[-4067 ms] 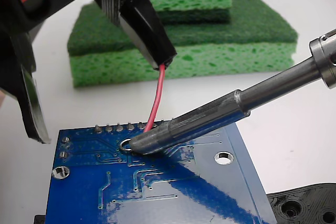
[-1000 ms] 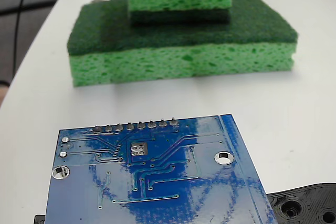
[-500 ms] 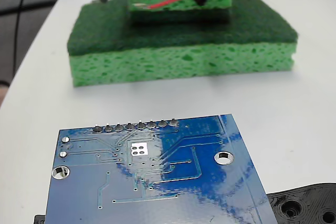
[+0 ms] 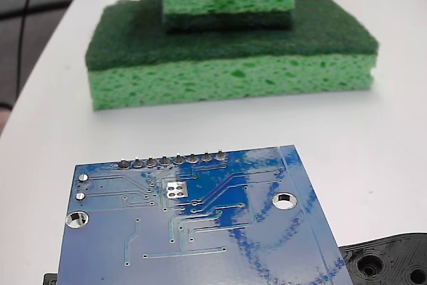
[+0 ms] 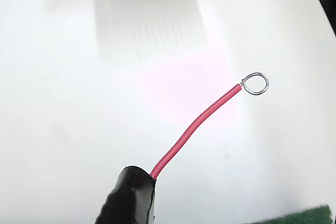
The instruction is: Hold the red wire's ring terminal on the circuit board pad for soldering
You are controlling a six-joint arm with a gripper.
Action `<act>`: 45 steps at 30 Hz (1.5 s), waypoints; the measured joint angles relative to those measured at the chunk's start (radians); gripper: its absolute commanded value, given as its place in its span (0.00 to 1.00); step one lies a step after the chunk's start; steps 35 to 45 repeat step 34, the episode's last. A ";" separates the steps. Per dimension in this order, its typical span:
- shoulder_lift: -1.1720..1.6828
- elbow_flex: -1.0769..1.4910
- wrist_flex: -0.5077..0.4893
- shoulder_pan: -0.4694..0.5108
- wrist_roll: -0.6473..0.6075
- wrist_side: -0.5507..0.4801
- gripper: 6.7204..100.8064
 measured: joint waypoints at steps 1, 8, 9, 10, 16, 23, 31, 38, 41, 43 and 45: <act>-0.002 0.003 0.011 -0.009 -0.002 -0.014 1.00; 0.000 0.009 0.006 -0.008 -0.031 -0.066 1.00; 0.000 0.012 0.006 -0.008 -0.035 -0.075 1.00; 0.000 0.012 0.006 -0.008 -0.038 -0.078 1.00; 0.000 0.014 0.006 0.006 -0.046 -0.098 1.00; 0.000 0.014 0.008 0.009 -0.060 -0.129 1.00; 0.000 0.014 0.008 0.009 -0.061 -0.133 1.00; 0.000 0.014 0.008 0.009 -0.061 -0.133 1.00; 0.000 0.014 0.008 0.009 -0.061 -0.133 1.00; 0.000 0.014 0.008 0.009 -0.061 -0.133 1.00; 0.000 0.014 0.008 0.009 -0.061 -0.133 1.00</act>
